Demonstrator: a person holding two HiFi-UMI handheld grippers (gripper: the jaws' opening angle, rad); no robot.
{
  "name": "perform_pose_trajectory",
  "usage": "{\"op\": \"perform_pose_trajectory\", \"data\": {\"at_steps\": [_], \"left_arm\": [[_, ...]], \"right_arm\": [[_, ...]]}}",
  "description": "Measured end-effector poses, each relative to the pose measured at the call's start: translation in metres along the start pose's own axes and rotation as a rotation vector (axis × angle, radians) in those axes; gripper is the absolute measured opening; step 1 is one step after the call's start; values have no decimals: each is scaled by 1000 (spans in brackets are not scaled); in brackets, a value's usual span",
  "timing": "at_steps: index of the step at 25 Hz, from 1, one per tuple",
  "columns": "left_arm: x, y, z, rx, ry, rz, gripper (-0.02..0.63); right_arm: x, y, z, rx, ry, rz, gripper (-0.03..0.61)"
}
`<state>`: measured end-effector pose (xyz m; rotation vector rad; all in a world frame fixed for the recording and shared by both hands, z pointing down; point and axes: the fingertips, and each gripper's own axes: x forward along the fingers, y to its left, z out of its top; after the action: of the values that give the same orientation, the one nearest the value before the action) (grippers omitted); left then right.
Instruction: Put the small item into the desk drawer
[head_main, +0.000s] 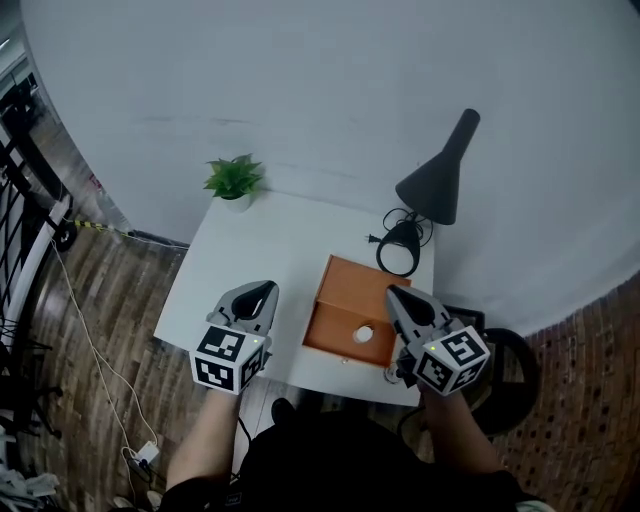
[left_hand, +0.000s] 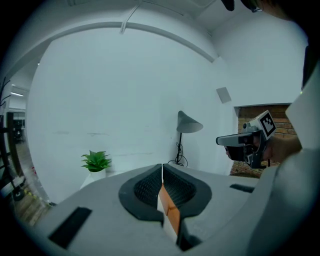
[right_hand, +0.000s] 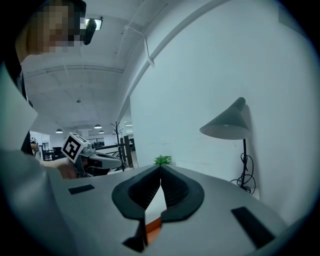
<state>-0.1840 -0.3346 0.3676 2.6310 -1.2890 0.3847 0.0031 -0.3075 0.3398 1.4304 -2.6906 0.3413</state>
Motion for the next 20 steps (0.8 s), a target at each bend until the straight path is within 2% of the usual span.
{"op": "perform_pose_trajectory", "data": {"at_steps": [3,6,9,14,20], "left_arm": [[2,-5,8,1,-17,22,17],[4,-13,17,2,-42,39,17],[4,-18,25,14,-70,58,17],[8,-19,28,12,-87,91,15],[19,-25,28,10,-79,91,17]], "right_arm": [[-10,-10,10,-13,-35,18,5],[-24,-19,20,-68,-83,33,3],[-35,-35,22,-101,-111,9,3],[-48,-53,13,-80,-111,-11,3],[-54,-58,17,-81,-125,-5,3]]}}
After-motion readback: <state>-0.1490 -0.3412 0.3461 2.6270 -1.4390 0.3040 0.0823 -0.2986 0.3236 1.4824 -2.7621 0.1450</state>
